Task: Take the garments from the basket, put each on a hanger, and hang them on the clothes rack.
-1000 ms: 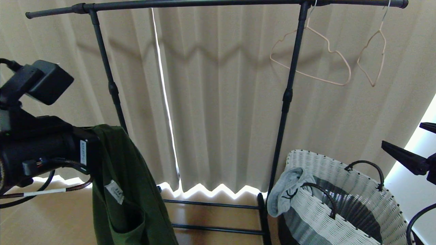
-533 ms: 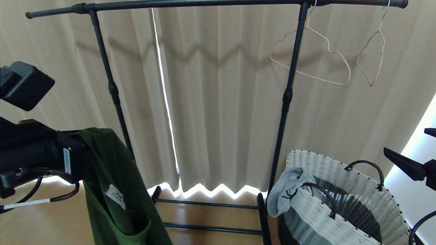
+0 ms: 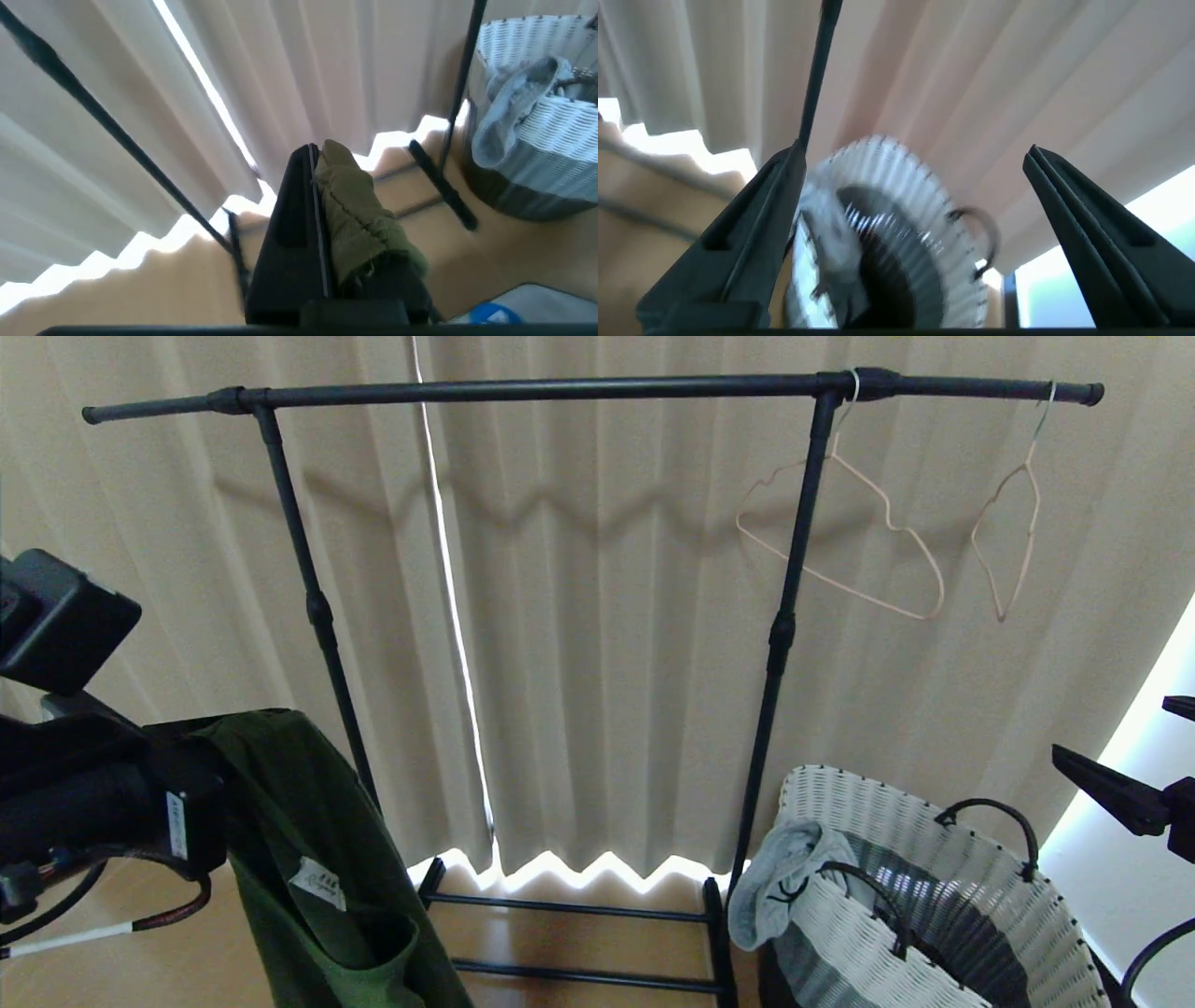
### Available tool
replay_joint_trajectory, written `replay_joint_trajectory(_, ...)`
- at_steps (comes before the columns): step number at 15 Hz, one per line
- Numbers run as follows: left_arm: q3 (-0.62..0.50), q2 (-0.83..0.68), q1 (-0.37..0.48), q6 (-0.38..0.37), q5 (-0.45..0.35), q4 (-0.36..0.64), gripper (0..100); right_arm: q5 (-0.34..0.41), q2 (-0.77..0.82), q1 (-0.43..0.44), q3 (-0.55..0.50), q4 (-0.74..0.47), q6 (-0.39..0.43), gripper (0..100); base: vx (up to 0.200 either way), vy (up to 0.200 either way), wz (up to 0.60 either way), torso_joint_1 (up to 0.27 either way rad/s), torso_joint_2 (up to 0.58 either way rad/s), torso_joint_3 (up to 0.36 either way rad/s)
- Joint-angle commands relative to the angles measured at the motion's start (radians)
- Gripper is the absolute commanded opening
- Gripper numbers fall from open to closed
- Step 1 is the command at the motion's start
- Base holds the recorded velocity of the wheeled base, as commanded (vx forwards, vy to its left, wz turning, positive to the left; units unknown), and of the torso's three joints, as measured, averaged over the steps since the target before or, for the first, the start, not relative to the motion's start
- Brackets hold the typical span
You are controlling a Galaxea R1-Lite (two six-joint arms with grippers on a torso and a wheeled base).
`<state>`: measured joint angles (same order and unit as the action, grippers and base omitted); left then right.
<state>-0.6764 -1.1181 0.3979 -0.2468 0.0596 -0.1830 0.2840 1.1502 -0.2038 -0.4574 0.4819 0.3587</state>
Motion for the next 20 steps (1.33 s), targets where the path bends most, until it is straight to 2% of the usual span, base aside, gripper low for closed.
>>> replay_joint_trajectory(1,0.04,0.023,-0.001,-0.023,0.0,-0.009,0,0.0,0.002,0.0,0.0,0.0,0.002,100,0.0,0.0,0.0,0.178,-0.52,-0.286)
replay_joint_trajectory(4,0.046,0.04,-0.001,-0.028,-0.009,-0.015,0,0.0,0.003,0.0,0.0,0.0,0.002,100,0.0,0.0,0.0,0.185,-0.46,-0.286)
replay_joint_trajectory(7,0.074,0.046,-0.04,-0.028,-0.09,-0.033,0,-0.003,0.003,0.0,-0.001,0.004,0.002,100,0.0,0.0,0.0,0.19,-0.47,-0.287)
replay_joint_trajectory(14,0.083,0.047,-0.065,-0.022,-0.09,-0.061,0,-0.005,0.005,0.0,0.013,0.007,0.002,100,0.0,0.0,0.0,0.202,-0.46,-0.261)
replay_joint_trajectory(20,0.1,0.049,-0.067,-0.006,-0.089,-0.058,0,0.0,-0.006,0.0,0.046,0.01,0.0,100,0.0,0.0,0.0,0.019,-0.05,-0.027)
